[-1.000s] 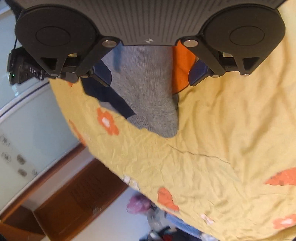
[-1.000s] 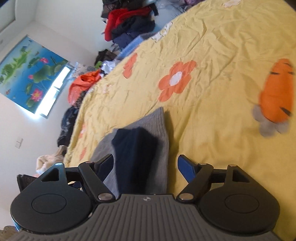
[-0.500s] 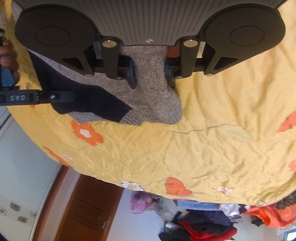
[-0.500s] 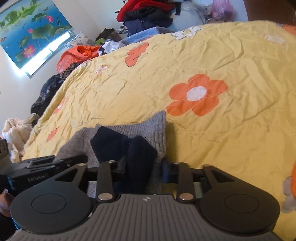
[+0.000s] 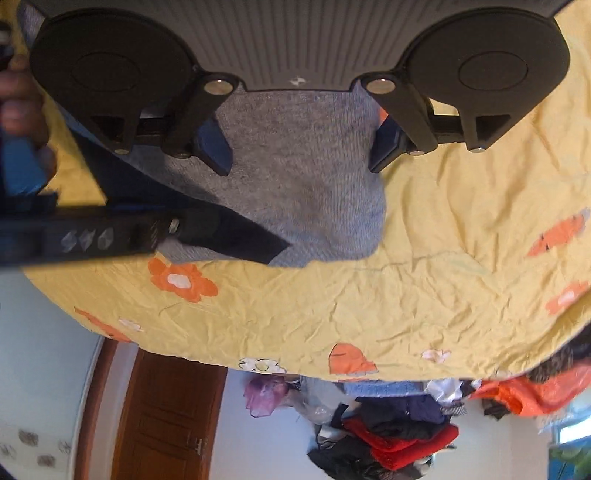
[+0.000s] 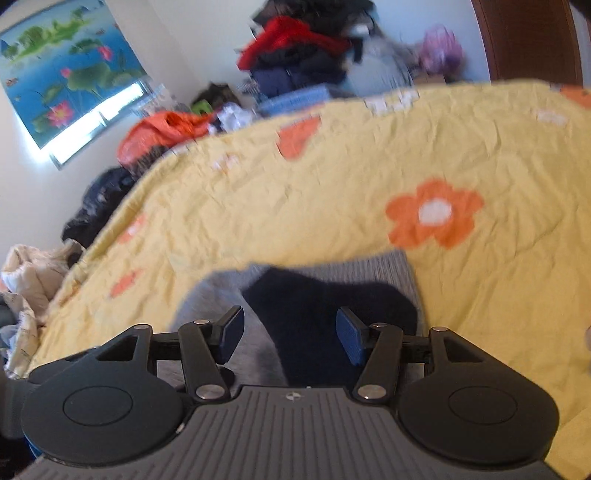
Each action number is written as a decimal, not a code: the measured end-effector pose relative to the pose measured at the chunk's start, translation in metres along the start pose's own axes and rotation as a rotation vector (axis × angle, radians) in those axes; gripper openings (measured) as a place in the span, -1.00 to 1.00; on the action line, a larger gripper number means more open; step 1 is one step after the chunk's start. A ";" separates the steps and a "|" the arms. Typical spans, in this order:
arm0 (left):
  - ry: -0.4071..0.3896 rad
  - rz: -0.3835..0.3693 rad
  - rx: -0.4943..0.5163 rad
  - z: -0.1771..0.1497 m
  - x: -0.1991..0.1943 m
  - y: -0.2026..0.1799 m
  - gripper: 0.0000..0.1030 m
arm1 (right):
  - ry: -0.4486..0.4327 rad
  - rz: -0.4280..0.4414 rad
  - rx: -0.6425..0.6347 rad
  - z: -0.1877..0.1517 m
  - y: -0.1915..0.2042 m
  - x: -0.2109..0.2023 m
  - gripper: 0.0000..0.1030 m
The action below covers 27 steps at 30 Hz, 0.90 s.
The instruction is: Fold small clothes
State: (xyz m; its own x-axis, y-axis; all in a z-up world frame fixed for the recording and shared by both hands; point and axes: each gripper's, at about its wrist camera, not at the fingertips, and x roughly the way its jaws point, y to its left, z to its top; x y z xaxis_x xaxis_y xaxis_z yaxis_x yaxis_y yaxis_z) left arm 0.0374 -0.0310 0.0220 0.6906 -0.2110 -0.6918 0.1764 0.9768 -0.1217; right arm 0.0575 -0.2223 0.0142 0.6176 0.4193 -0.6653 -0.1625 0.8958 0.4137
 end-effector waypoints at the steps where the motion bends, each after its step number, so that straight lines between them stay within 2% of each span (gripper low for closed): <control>1: -0.001 -0.013 -0.032 -0.002 0.002 0.004 0.58 | -0.037 0.003 -0.035 -0.006 0.000 0.002 0.06; 5: -0.031 -0.048 -0.070 -0.010 0.009 0.013 0.65 | -0.083 -0.020 -0.122 -0.013 0.001 0.008 -0.04; 7: -0.036 -0.043 -0.061 -0.010 0.010 0.011 0.66 | -0.100 -0.070 -0.204 -0.012 0.007 0.015 -0.11; 10: -0.038 -0.046 -0.055 -0.009 0.010 0.011 0.66 | -0.086 -0.119 -0.217 0.000 0.014 0.023 -0.10; 12: -0.031 -0.033 -0.067 -0.007 0.000 0.014 0.66 | -0.071 -0.122 -0.179 0.004 0.016 0.016 -0.09; 14: -0.063 -0.029 -0.076 -0.010 -0.024 0.018 0.65 | -0.107 -0.087 -0.101 0.001 0.015 -0.013 0.01; 16: -0.108 -0.058 -0.039 -0.017 -0.051 0.018 0.65 | -0.149 0.009 -0.092 -0.010 0.018 -0.046 0.04; 19: -0.110 -0.147 0.051 -0.033 -0.068 0.007 0.66 | -0.096 0.088 -0.090 -0.027 0.023 -0.063 0.25; 20: -0.092 -0.152 0.086 -0.038 -0.065 -0.001 0.66 | -0.056 0.089 -0.088 -0.032 0.023 -0.058 0.31; 22: -0.088 -0.104 0.167 -0.047 -0.055 -0.014 0.67 | -0.002 0.021 -0.090 -0.039 0.015 -0.038 0.31; 23: -0.088 -0.089 0.195 -0.050 -0.048 -0.016 0.71 | -0.036 0.019 -0.100 -0.040 0.010 -0.033 0.31; 25: -0.097 -0.098 0.180 -0.053 -0.037 -0.009 0.81 | -0.038 0.031 -0.054 -0.028 0.000 -0.025 0.28; 27: -0.063 -0.122 0.119 -0.048 -0.032 0.003 0.88 | -0.008 0.024 -0.033 -0.017 0.000 -0.019 0.27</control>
State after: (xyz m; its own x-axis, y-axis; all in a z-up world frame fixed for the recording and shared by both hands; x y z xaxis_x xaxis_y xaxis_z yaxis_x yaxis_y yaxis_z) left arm -0.0178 -0.0194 0.0094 0.7011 -0.3337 -0.6302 0.3412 0.9330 -0.1144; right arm 0.0330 -0.2281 0.0161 0.6192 0.4401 -0.6503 -0.2029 0.8897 0.4089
